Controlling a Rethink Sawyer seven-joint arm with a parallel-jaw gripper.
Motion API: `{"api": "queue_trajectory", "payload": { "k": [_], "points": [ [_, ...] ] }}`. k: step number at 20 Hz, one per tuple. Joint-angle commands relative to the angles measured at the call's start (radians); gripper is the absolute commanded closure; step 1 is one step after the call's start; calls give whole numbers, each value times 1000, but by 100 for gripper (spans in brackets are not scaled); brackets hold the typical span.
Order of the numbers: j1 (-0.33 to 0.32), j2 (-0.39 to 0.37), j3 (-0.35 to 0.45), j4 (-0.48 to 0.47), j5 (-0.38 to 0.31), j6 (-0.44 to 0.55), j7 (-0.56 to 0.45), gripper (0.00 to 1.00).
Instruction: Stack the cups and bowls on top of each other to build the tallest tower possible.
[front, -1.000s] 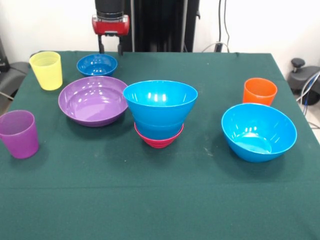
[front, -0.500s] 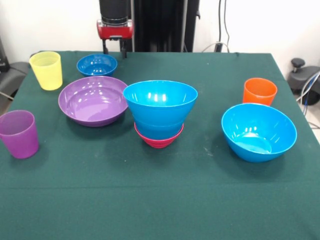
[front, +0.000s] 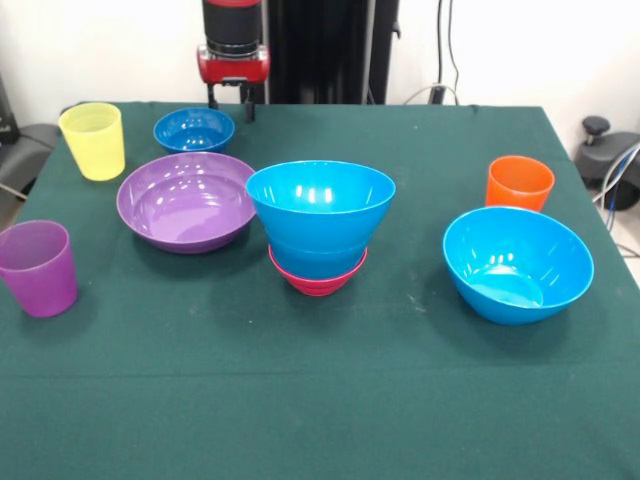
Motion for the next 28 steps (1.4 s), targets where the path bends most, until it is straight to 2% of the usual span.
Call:
{"api": "queue_trajectory", "payload": {
  "k": [1,5,10,18,28],
  "points": [
    [-26,31,141,-139,11,36,54,0],
    [-18,22,125,-125,16,24,56,0],
    [0,-91,106,-25,24,47,65,0],
    [-96,-262,228,108,16,180,19,0],
    [-150,-365,304,190,47,254,-17,0]
  ]
}}
